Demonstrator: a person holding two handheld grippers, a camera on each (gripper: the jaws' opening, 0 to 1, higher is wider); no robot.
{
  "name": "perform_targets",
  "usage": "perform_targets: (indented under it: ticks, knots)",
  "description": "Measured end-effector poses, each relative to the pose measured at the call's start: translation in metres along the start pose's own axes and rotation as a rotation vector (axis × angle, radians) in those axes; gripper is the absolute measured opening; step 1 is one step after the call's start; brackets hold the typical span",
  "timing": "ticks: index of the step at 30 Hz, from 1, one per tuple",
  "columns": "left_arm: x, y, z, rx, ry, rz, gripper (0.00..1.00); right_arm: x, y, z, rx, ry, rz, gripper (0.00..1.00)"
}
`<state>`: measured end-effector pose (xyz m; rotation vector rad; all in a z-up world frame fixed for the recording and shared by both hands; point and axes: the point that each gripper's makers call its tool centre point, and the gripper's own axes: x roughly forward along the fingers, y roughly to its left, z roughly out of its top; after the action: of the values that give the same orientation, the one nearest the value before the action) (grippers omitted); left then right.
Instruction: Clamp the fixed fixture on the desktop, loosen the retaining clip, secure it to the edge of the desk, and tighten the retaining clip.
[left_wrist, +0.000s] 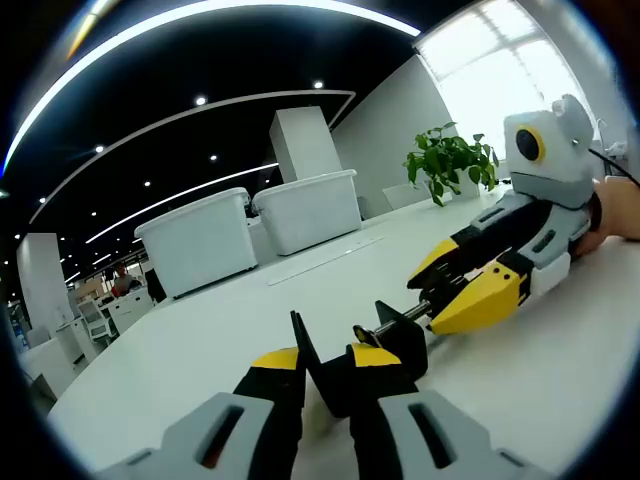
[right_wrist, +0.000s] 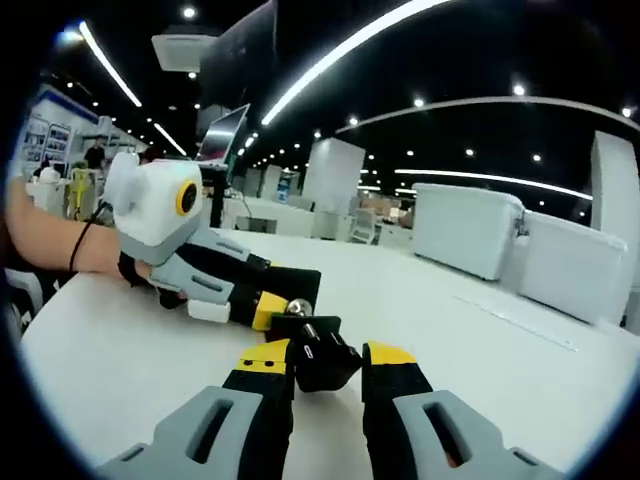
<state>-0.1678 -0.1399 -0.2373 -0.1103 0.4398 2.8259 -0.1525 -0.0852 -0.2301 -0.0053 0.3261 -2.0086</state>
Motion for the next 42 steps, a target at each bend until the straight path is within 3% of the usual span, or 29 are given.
perform_targets:
  ticks: [4, 9, 13, 19, 23, 27, 31, 38, 42]
  knots:
    - [0.000, 0.000, 0.000, -0.001, 0.000, 0.000, 0.16, 0.000, -0.001, -0.001, 0.049, 0.005, -0.011, 0.26]
    - [0.001, 0.000, 0.000, 0.000, -0.001, -0.003, 0.17, 0.000, -0.001, -0.009, 0.048, 0.056, -0.016, 0.31]
    - [0.001, 0.000, 0.000, 0.000, -0.001, -0.004, 0.17, -0.001, 0.000, -0.001, 0.145, 0.011, -0.005, 0.38]
    - [0.001, 0.000, 0.000, 0.000, -0.002, -0.004, 0.17, -0.004, -0.001, 0.004, 0.268, -0.020, 0.028, 0.36]
    - [0.001, 0.000, 0.000, 0.000, -0.002, -0.005, 0.17, -0.003, -0.002, 0.001, 0.335, -0.006, 0.049, 0.31]
    - [0.001, 0.000, 0.000, 0.001, -0.002, -0.006, 0.17, -0.001, -0.015, -0.003, 0.392, 0.002, 0.044, 0.27]
    - [0.000, -0.001, 0.000, 0.001, -0.002, -0.005, 0.17, 0.001, -0.010, -0.009, 0.365, 0.038, 0.046, 0.27]
    - [0.000, -0.001, 0.000, 0.002, -0.003, -0.005, 0.17, -0.002, -0.004, -0.007, 0.327, 0.028, 0.054, 0.26]
    - [0.000, -0.001, 0.000, 0.002, -0.003, -0.005, 0.17, -0.002, 0.000, -0.005, 0.231, 0.021, 0.046, 0.26]
